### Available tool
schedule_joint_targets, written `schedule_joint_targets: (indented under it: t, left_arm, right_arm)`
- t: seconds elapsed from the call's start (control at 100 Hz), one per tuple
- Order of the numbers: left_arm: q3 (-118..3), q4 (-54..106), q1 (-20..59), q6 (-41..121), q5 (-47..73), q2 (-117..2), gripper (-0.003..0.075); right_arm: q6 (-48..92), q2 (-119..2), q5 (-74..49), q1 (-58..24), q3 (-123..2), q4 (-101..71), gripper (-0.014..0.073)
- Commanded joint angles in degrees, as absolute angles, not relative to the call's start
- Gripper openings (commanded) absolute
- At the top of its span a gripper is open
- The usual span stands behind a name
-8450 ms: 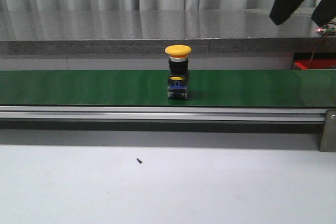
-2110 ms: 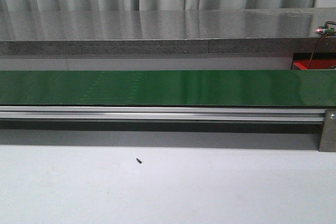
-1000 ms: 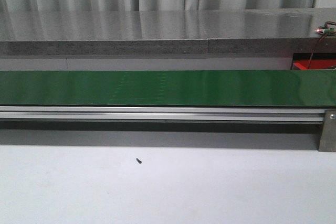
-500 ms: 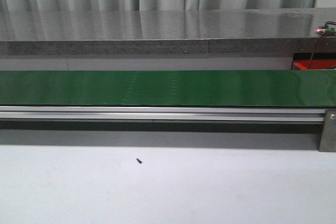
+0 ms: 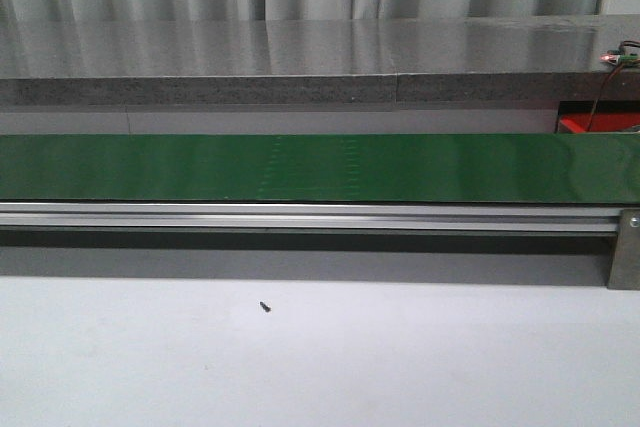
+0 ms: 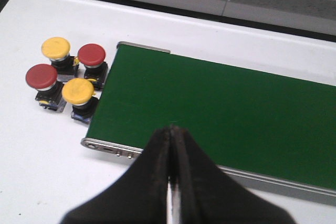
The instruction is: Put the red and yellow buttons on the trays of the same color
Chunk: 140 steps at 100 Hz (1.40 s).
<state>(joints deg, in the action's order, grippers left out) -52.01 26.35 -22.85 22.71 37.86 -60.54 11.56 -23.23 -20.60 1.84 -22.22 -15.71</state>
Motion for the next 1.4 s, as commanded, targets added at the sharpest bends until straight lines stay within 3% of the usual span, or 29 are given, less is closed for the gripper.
schedule_joint_targets:
  t: [0.0,0.16,0.25,0.92,1.39]
  left_arm:
    - [-55.34,28.29,-24.58,22.05,35.42,-63.13,0.0073]
    - [-58.11,28.43,-26.83,21.83,35.87,-69.31,0.0396]
    - [-59.7,28.43,-28.02,21.34,36.44,-72.79,0.0494]
    - [-76.88,26.5,-29.84,6.93,41.82,-99.49,0.0494]
    - [-82.93,24.19,-29.84,1.96,42.59,-107.58,0.0494]
  right_arm:
    - [11.96,-23.37,-16.42,1.76,-23.66,-15.57,-0.0123]
    - [11.96,-23.37,-16.42,1.76,-23.66,-15.57,-0.0123]
    - [11.96,-23.37,-16.42,1.76,-23.66,-15.57,-0.0123]
    - [11.96,-23.37,-16.48,1.76,-23.66,-15.63,-0.0123]
    - [11.96,-23.37,-16.72,1.76,-23.66,-15.63,-0.0123]
